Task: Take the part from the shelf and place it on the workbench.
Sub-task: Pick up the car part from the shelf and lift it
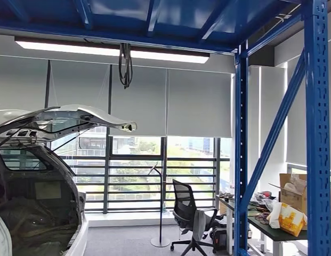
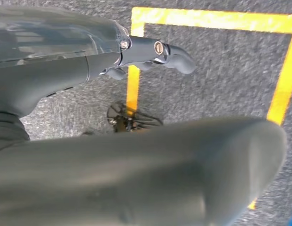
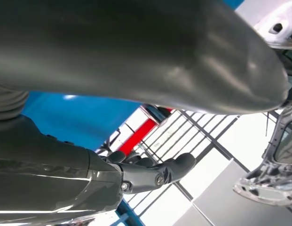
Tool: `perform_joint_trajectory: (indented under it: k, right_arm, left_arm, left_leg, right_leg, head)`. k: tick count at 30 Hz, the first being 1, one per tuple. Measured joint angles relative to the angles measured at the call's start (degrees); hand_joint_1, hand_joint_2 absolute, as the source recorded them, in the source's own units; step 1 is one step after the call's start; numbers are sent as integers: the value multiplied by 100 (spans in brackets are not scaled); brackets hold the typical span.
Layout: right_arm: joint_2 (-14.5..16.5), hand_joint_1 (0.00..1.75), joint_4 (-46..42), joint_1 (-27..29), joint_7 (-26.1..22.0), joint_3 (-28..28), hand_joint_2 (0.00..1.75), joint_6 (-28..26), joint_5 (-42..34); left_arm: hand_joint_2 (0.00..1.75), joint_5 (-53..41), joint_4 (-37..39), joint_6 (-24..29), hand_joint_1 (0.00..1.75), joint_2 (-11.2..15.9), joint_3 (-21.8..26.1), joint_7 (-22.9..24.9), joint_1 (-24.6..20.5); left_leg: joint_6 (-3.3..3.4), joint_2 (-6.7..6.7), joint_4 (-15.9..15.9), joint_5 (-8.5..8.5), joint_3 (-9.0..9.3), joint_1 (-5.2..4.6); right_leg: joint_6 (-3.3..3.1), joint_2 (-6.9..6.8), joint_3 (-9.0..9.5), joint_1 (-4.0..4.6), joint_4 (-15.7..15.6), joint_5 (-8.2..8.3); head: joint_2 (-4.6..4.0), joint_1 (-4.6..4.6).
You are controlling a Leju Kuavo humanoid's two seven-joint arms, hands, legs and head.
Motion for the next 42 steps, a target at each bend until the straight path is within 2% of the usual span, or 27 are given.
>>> perform_joint_trajectory:
  k: [1, 3, 4, 5, 6, 9, 10, 11, 13, 15, 16, 18, 19, 20, 21, 23, 24, 25, 26, 27, 28, 29, 33, 35, 40, 42]
  right_arm:
    - [-1, 0, 0, -6, 1, -1, 0, -2, 4]
    - [-2, 0, 2, -5, 4, -2, 0, -6, 19]
    - [-2, 0, 1, -2, 8, -3, 0, -14, 31]
    - [-3, 0, -1, 2, 12, -5, 0, -25, 44]
    - [-4, 0, -4, 6, 18, -7, 0, -38, 55]
    - [-19, 0, -15, 24, 38, -11, 0, -65, 73]
    - [-26, 0, -25, 29, 47, -13, 0, -74, 75]
    - [-30, 0, -39, 31, 59, -15, 0, -87, 65]
    - [-27, 0, -80, 39, 92, -24, 0, -107, -12]
    - [-15, 0, -108, 47, 119, -34, 0, -92, -178]
    - [-5, 0, -116, 52, 124, -40, 0, -72, -259]
    - [7, 0, -130, 68, 117, -54, 0, -40, -315]
    - [10, 0, -136, 82, 111, -60, 0, -35, -282]
    - [10, 0, -142, 94, 106, -63, 0, -37, -221]
    - [10, 0, -150, 101, 105, -66, 0, -42, -141]
    - [10, 0, -167, 96, 123, -61, 87, -57, 49]
    - [10, 0, -174, 82, 147, -55, 131, -77, 163]
    - [9, 0, -179, 60, 182, -42, 175, -113, 314]
    - [7, 0, -179, 37, 223, -26, 175, -150, 470]
    - [4, 0, -178, 18, 261, -6, 175, -187, 608]
    - [1, 0, -178, 4, 291, 15, 175, -213, 712]
    - [-3, 0, -177, -9, 310, 33, 175, -222, 763]
    - [-62, 0, -157, -88, 350, 124, 175, -227, 803]
    - [-91, 0, -139, -108, 362, 170, 175, -227, 807]
    - [-237, 0, -80, -165, 465, 301, 175, -223, 904]
    - [-349, 0, -60, -178, 517, 365, 175, -213, 948]
  left_arm:
    - [0, 1, 0, 0, 0, 1, 0, -3, -3]
    - [0, 1, 0, -2, 0, 1, 0, -3, -8]
    - [0, 1, 1, -3, 0, 1, 0, -3, -8]
    - [0, 3, 2, -4, 0, -2, 1, -3, -6]
    - [0, 4, 7, -5, 0, -9, 1, -3, -6]
    - [0, 13, 36, -5, 0, -44, 2, -3, -17]
    - [0, 15, 42, -5, 0, -51, 2, -2, -20]
    - [0, 17, 46, -4, 0, -57, 2, -1, -22]
    - [0, 17, 46, -5, 0, -64, 3, 2, -21]
    - [0, 18, 47, -5, 0, -70, 3, -2, -36]
    - [0, 18, 47, -5, 0, -70, 2, -7, -44]
    - [0, 19, 46, -4, 0, -66, 3, -20, -46]
    - [0, 22, 46, -4, 0, -64, 4, -26, -35]
    - [0, 26, 46, -4, 0, -63, 4, -31, -25]
    - [0, 31, 46, -4, 0, -62, 5, -34, -16]
    - [0, 36, 47, -5, 0, -62, 5, -37, -12]
    - [0, 36, 50, -5, 0, -66, 5, -39, -14]
    - [0, 37, 53, -6, 0, -68, 5, -42, -22]
    - [0, 38, 57, -7, 0, -70, 5, -45, -28]
    - [0, 40, 60, -6, 0, -72, 5, -47, -33]
    - [0, 41, 61, -6, 0, -69, 7, -51, -37]
    - [0, 42, 61, -5, 0, -66, 8, -54, -35]
    - [0, 42, 61, -13, 0, -60, 9, -64, -41]
    - [0, 39, 61, -20, 0, -60, 9, -64, -43]
    - [0, 20, 61, -43, 0, -58, 9, -64, -49]
    - [0, 4, 61, -50, 0, -58, 9, -64, -49]
  left_leg:
    - [21, -1, -43, -48, 99, 1]
    - [38, -7, -87, -154, 293, 0]
    - [34, -14, -95, -222, 399, -1]
    - [29, -24, -98, -293, 513, -1]
    - [22, -33, -101, -379, 634, 0]
    - [-20, -62, -114, -604, 889, 7]
    - [-48, -70, -133, -644, 920, 10]
    - [-78, -78, -148, -650, 939, 13]
    - [-118, -67, -154, -637, 973, 13]
    - [-148, -40, 132, -703, 852, 14]
    - [-171, -27, 417, -803, 685, 22]
    - [-234, -22, 1025, -1054, 240, 52]
    - [-272, -20, 1180, -1089, 68, 74]
    - [-308, -18, 1198, -1031, -34, 99]
    - [-343, -16, 1082, -874, -63, 125]
    - [-410, -13, 592, -402, 22, 183]
    - [-443, -13, 359, -231, 67, 196]
    - [-437, -2, 169, -135, 94, 196]
    - [-408, 6, 53, -77, 103, 186]
    - [-359, 14, 30, -97, 95, 161]
    - [-301, 22, 4, -82, 96, 152]
    - [-271, 17, -2, -50, 99, 149]
    - [-225, 7, -15, -37, 106, 145]
    - [-199, 6, -15, -42, 103, 137]
    - [-162, 7, -11, -59, 104, 106]
    - [-158, 7, -9, -61, 103, 100]
  right_leg:
    - [2, 0, -246, 2, 362, -46]
    - [4, 0, -797, 8, 936, -317]
    - [0, 0, -1001, 16, 1025, -439]
    - [-11, 0, -1122, 30, 949, -462]
    - [-37, 0, -1178, 52, 727, -325]
    - [-178, 22, -1221, 162, -107, 748]
    - [-221, 32, -1239, 189, -233, 982]
    - [-256, 41, -1245, 205, -273, 1045]
    - [-314, 35, -1148, 189, -385, 1023]
    - [-359, 24, -1002, 156, -508, 997]
    - [-368, 19, -950, 145, -541, 977]
    - [-370, 13, -890, 123, -554, 919]
    - [-359, 15, -857, 108, -554, 886]
    - [-345, 17, -818, 93, -554, 856]
    - [-327, 20, -778, 75, -553, 828]
    - [-275, 23, -696, 41, -548, 773]
    - [-240, 25, -658, 28, -540, 748]
    - [-202, 28, -641, 23, -525, 725]
    - [-158, 31, -632, 22, -510, 702]
    - [-120, 32, -625, 22, -510, 689]
    - [-92, 30, -622, 21, -512, 671]
    - [-88, 27, -606, 15, -526, 663]
    - [-182, 20, -566, 10, -588, 691]
    - [-197, 20, -557, 10, -611, 703]
    - [-180, 19, -551, 1, -628, 710]
    - [-123, 18, -551, -5, -632, 706]
  head:
    - [-1, -1]
    - [-1, -1]
    - [-1, -1]
    - [-1, -1]
    - [-1, -1]
    - [-1, 0]
    - [-1, 0]
    - [-1, 0]
    - [-1, -1]
    - [-1, -1]
    - [-1, -1]
    - [-1, 1]
    - [-1, 1]
    - [-1, 0]
    - [-1, -1]
    - [-1, -1]
    - [-1, 1]
    - [-1, 0]
    - [-1, 0]
    - [-1, -1]
    - [-1, -2]
    - [-1, -2]
    - [-1, -3]
    - [-1, -2]
    - [-1, -3]
    - [-1, -3]
